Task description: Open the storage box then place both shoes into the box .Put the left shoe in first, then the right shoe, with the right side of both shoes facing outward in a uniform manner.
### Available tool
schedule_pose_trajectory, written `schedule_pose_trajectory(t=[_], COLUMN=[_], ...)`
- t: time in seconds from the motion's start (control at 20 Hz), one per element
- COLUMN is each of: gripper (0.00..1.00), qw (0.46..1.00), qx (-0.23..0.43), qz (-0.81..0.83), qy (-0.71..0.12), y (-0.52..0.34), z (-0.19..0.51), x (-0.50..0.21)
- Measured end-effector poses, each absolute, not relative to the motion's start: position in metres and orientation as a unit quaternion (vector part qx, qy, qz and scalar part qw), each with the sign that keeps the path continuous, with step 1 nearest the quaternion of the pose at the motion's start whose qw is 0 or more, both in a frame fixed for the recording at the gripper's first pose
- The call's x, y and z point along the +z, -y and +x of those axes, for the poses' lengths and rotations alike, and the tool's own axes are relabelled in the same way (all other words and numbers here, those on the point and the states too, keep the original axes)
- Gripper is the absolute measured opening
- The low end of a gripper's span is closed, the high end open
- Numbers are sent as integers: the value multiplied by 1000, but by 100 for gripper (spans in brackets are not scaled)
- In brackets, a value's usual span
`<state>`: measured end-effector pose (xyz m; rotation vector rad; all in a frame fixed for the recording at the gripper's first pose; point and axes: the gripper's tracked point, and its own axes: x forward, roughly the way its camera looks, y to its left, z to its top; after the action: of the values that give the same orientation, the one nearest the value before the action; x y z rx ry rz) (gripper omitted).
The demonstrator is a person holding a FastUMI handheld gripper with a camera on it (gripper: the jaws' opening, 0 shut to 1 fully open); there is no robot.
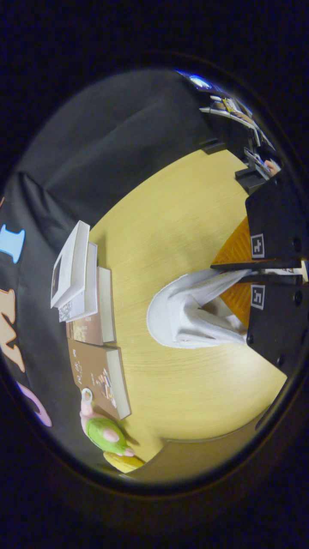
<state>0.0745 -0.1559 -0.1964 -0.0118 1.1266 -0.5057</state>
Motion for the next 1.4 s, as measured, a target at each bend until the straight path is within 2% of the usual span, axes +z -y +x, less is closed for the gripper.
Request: schedule_pose_trajectory(t=[0.4,0.6,0.85,1.05,1.4], gripper=[8,8,8,8,8], qw=[852,888,937,961,957], qx=[-253,-220,-129,-25,80], qz=[-13,5,22,69,104], qy=[-457,-403,-323,-268,-257], y=[129,86,11,-65,-168], z=[79,85,108,122,128], x=[-91,-34,26,53,54])
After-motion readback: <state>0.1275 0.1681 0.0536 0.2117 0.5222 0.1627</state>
